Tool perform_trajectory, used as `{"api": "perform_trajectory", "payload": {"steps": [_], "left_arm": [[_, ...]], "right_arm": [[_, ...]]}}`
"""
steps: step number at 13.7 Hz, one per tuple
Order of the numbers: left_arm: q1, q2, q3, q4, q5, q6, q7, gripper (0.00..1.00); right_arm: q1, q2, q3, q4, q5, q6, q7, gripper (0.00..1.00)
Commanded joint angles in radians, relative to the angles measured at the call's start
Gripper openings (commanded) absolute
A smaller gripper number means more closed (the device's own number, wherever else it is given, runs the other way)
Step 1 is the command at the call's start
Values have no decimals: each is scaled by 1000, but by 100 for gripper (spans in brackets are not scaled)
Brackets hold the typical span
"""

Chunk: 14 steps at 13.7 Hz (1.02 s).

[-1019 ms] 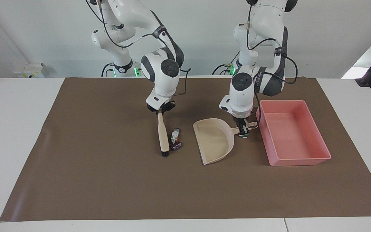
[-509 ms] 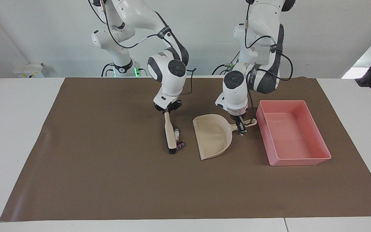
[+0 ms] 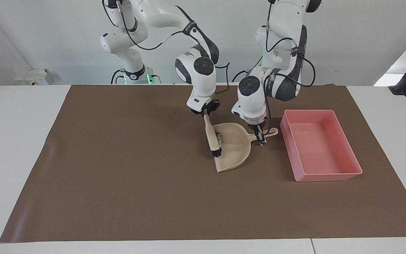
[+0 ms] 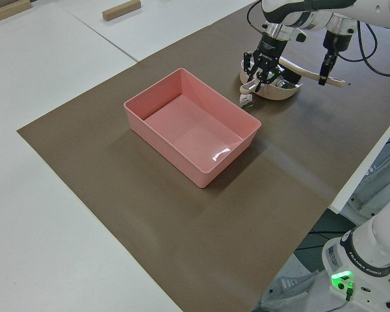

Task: Clean e-waste and dump in bin
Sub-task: 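Sweep the e-waste pieces into the dustpan with the brush in the right gripper, then lift the brush away with the right gripper while the left gripper holds the dustpan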

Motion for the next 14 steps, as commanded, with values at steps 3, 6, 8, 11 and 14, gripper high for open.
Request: {"api": "perform_trajectory", "payload": {"steps": [3,6,8,11,14], "left_arm": [[-28,-12,7,-11,17,-17,-9,0],[-22,-12,5,-13,17,-3,0,0],[-16,-16,5,-11,17,-2,9,0],[-2,-33,5,-8,16,0,51,0],[38,-50,4,-8,-3,4,107,0]], "right_arm": [[-15,-44,-2,19,83,-43,-69,0],[-17,-111,-8,8,-60,-116,-18,0],[-60,-152,-8,8,-106,-167,69,0],[-199,-206,-8,7,-107,-250,83,0],[-356,-211,-7,8,-131,-284,39,0]]}}
